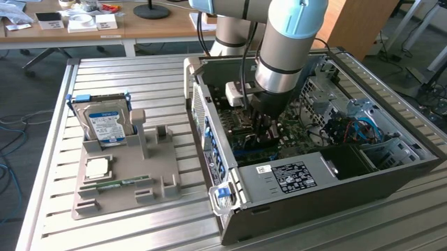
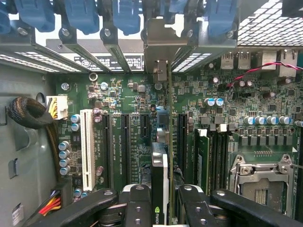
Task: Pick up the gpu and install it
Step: 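Insert the gpu into the slot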
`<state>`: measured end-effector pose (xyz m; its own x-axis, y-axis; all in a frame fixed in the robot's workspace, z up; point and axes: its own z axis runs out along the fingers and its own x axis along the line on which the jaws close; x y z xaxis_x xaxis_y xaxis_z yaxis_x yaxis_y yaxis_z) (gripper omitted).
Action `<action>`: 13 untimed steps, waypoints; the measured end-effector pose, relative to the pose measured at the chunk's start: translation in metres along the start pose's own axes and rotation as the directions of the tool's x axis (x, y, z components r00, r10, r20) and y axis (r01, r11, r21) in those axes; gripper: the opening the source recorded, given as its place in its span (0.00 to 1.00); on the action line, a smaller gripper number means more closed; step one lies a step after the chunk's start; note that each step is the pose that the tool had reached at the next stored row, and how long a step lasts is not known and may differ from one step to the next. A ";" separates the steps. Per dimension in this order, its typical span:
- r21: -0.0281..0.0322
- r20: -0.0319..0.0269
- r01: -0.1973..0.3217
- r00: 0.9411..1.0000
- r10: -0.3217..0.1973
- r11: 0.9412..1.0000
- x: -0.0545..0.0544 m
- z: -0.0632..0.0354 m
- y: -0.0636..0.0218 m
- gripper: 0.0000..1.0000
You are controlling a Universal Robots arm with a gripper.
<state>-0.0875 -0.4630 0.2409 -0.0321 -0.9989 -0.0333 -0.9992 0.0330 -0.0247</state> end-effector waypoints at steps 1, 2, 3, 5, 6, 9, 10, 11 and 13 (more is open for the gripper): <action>0.000 0.000 0.000 1.000 0.000 1.000 0.000 0.0001 0.0000 0.27; 0.000 0.000 0.000 1.000 0.000 1.000 0.000 0.0001 0.0000 0.27; 0.000 0.000 0.000 1.000 0.000 1.000 0.000 0.0001 0.0000 0.27; 0.000 0.000 0.000 1.000 0.000 1.000 0.000 0.0001 0.0000 0.27; 0.000 0.000 0.000 1.000 0.000 1.000 0.000 0.0001 0.0000 0.27; 0.000 0.000 0.000 1.000 0.000 1.000 0.000 0.0003 0.0000 0.27; 0.000 0.000 0.000 1.000 0.000 1.000 0.000 0.0007 0.0000 0.27; 0.000 0.000 0.000 1.000 0.000 1.000 0.000 0.0009 0.0001 0.27; 0.000 0.000 0.000 1.000 0.000 1.000 0.000 0.0009 0.0002 0.27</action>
<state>-0.0877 -0.4630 0.2400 -0.0321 -0.9989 -0.0333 -0.9992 0.0329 -0.0247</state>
